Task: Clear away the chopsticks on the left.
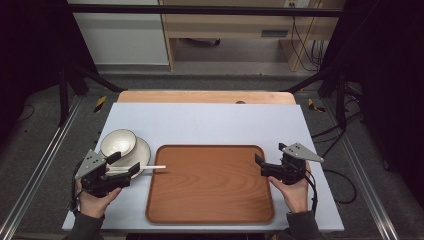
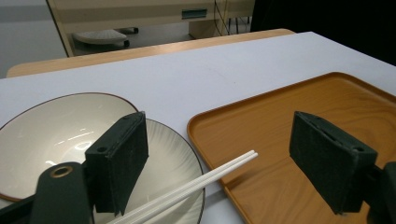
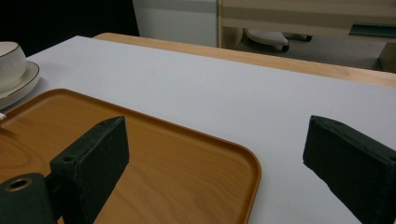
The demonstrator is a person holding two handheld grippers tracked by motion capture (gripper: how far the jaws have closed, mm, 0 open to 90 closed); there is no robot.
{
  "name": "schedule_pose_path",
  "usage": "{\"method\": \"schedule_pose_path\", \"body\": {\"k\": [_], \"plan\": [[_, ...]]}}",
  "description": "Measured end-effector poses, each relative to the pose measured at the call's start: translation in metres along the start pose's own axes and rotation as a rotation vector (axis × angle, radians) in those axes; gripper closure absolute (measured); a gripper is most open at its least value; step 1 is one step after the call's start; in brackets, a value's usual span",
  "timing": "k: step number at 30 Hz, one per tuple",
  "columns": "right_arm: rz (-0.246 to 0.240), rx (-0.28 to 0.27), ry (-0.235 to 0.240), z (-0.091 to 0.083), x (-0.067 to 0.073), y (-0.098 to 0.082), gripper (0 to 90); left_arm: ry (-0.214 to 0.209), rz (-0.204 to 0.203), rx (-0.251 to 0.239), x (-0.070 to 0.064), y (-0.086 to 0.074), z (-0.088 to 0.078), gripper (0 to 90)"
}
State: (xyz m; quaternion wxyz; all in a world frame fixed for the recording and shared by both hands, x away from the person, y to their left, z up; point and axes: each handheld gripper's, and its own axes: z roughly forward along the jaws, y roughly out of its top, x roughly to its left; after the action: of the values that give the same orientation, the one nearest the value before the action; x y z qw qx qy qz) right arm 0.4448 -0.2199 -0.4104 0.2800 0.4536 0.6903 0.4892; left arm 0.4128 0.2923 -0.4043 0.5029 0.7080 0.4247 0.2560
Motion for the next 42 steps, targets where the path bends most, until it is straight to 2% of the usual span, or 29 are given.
{"method": "schedule_pose_path", "body": {"k": [9, 13, 15, 20, 23, 28, 29, 32, 37, 42], "plan": [[0.0, 0.006, 0.006, -0.002, 0.002, -0.003, 6.5, 0.007, 0.002, -0.005, 0.009, -0.006, -0.017, 19.0], [-0.009, 0.011, 0.008, -0.002, 0.006, -0.003, 6.5, 0.01, 0.017, 0.016, 0.014, -0.013, -0.022, 19.4], [-0.014, 0.015, 0.015, 0.0, 0.008, -0.003, 6.4, 0.01, 0.011, 0.032, 0.018, -0.018, -0.025, 20.3], [-0.022, 0.025, 0.024, 0.0, 0.013, -0.002, 6.4, 0.005, 0.027, 0.056, 0.02, -0.025, -0.031, 22.2], [-0.025, 0.024, 0.029, 0.0, 0.014, -0.002, 6.4, 0.004, 0.034, 0.095, 0.023, -0.034, -0.034, 23.8], [-0.031, 0.029, 0.029, 0.0, 0.014, -0.002, 6.6, 0.009, 0.047, 0.139, 0.025, -0.041, -0.03, 27.1], [-0.033, 0.029, 0.031, 0.001, 0.014, -0.002, 6.6, 0.013, 0.062, 0.16, 0.028, -0.043, -0.026, 27.6], [-0.033, 0.035, 0.033, 0.002, 0.015, -0.002, 6.7, 0.036, 0.067, 0.186, 0.033, -0.047, -0.02, 29.2], [-0.037, 0.045, 0.033, 0.004, 0.017, -0.003, 6.9, 0.048, 0.076, 0.186, 0.041, -0.047, -0.015, 33.2], [-0.037, 0.05, 0.035, 0.005, 0.017, -0.003, 7.1, 0.051, 0.105, 0.216, 0.052, -0.049, -0.005, 35.2]]}}
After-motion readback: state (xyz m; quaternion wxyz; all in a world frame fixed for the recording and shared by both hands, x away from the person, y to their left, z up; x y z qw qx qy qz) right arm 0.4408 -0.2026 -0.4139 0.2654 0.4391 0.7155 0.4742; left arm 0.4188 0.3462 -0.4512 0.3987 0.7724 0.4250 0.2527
